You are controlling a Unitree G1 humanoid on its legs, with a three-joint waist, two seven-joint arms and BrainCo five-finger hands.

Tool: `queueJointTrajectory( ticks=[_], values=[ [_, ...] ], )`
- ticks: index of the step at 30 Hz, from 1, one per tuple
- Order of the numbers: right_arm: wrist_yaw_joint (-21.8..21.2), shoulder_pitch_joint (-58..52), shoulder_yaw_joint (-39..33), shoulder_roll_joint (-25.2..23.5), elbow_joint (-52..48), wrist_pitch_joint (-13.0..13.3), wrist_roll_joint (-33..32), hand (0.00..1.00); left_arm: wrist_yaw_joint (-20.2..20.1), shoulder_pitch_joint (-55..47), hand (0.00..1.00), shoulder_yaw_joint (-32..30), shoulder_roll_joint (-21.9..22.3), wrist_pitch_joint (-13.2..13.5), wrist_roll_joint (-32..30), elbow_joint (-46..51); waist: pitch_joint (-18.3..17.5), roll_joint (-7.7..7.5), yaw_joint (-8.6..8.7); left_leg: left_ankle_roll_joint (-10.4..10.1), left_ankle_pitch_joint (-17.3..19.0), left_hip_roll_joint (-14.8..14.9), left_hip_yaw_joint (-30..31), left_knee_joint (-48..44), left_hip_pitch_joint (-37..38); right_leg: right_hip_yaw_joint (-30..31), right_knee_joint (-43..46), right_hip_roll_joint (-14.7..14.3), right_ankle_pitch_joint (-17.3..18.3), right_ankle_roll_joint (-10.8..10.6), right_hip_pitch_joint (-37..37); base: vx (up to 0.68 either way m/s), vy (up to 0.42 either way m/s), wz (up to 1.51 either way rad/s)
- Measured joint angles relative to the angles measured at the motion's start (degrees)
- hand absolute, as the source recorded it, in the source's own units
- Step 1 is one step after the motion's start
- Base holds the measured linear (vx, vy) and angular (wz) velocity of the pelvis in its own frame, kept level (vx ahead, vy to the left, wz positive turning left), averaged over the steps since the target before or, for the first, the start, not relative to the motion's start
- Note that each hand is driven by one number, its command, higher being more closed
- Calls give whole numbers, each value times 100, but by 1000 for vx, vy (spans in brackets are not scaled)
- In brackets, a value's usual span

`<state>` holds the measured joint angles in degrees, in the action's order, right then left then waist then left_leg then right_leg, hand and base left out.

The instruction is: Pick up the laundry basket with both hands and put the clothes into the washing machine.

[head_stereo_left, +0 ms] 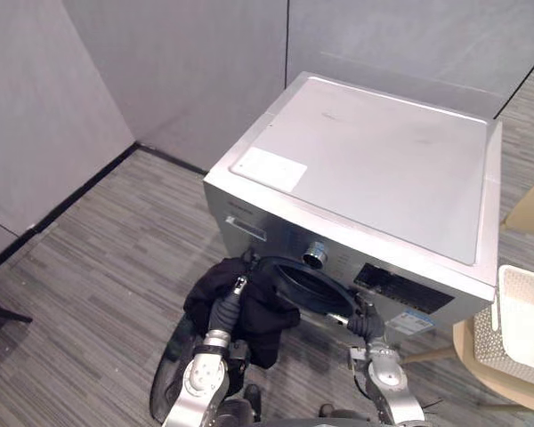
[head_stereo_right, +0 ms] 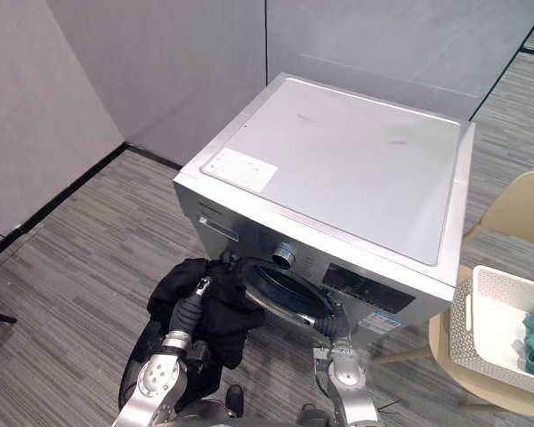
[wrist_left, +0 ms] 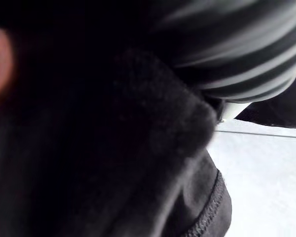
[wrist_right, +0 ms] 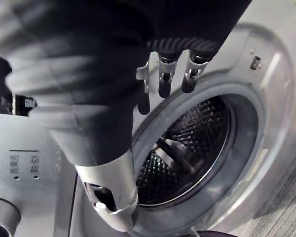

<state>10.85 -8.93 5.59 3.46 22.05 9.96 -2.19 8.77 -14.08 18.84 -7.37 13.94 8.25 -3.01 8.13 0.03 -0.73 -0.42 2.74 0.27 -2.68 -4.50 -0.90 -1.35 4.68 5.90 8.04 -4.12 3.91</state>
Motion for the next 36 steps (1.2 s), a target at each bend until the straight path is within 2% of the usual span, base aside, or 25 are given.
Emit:
queueJointTrajectory(
  ticks=[11,14,16,18,19,21,22,24,26,30,31,32,35,36],
  values=[
    [-338,-34,537,211,-112,46,331,0,-119,33,100,197,-172,1,-122,-229,-43,83,26,-16,-96,71,-341,272,199,303,-88,-77,-200,-27,-51,-12,-4,-17],
    [-328,82,620,319,-101,46,464,0,-113,106,100,193,-160,0,-121,-264,39,119,25,55,-24,115,-523,-77,-223,492,274,-67,-218,-22,-565,-124,33,-31],
    [-294,481,617,430,-92,37,502,0,-98,510,100,105,-117,9,-116,-314,486,186,87,134,313,240,-646,-1109,-1146,640,1081,-125,-127,-66,-1457,-252,34,-37],
    [-206,709,622,494,-92,25,502,0,-79,749,100,33,-114,7,-107,-392,688,163,140,168,468,278,-729,-1593,-1599,641,1564,-119,18,-118,-1949,-308,40,-32],
    [-89,939,621,498,-97,2,502,0,-20,1057,100,-62,-77,-1,-101,-487,953,128,198,155,726,316,-843,-2146,-2106,666,2156,-96,247,-168,-2544,-337,55,-25],
    [11,1134,614,496,-118,-52,502,0,69,1341,100,-147,-41,-5,-69,-506,1204,121,293,193,927,379,-904,-2673,-2639,728,2603,-98,339,-151,-3092,-295,76,-24],
    [68,1133,609,494,-155,-63,501,0,128,1421,100,-151,-27,-7,-22,-506,1232,109,294,203,935,397,-927,-2770,-2812,752,2679,-106,337,-150,-3270,-290,96,-34],
    [233,1008,588,376,-723,-161,501,0,287,1732,100,-310,79,-7,19,-504,1434,36,243,205,1103,634,-1099,-3315,-3398,745,3037,-134,337,-149,-3870,-226,75,-57],
    [403,860,551,218,-1272,-145,482,0,438,2029,100,-382,135,-16,88,-504,1515,-49,162,310,1378,947,-1180,-4075,-4002,672,3613,-219,341,-161,-4501,-135,33,-57],
    [549,904,183,-22,-1492,-135,409,0,607,2720,100,-369,312,-34,134,-504,1656,-190,142,358,1473,1231,-1158,-4704,-4986,598,4082,-315,383,-221,-5459,-87,-11,-24],
    [582,873,-20,-87,-1492,-135,332,0,665,3009,100,-374,336,-38,164,-504,1661,-199,143,357,1570,1373,-1140,-5013,-5423,603,4296,-397,384,-220,-5885,-45,-18,-30],
    [592,868,-56,-88,-1492,-137,302,0,673,3074,100,-374,336,-38,198,-504,1661,-199,145,371,1587,1393,-1133,-5075,-5513,603,4352,-407,384,-220,-5977,-27,-10,-32],
    [672,830,-374,-85,-1435,-130,156,0,811,3894,100,-481,300,-58,293,-508,1675,-219,193,397,1749,1581,-1081,-5680,-6340,629,4883,-513,443,-183,-6815,-12,3,-24],
    [675,774,-479,-98,-1433,-118,35,0,914,4328,100,-570,220,-58,339,-543,1675,-219,277,422,1814,1591,-1003,-5940,-6685,620,5169,-518,525,-224,-7148,0,0,0]
  ],
)
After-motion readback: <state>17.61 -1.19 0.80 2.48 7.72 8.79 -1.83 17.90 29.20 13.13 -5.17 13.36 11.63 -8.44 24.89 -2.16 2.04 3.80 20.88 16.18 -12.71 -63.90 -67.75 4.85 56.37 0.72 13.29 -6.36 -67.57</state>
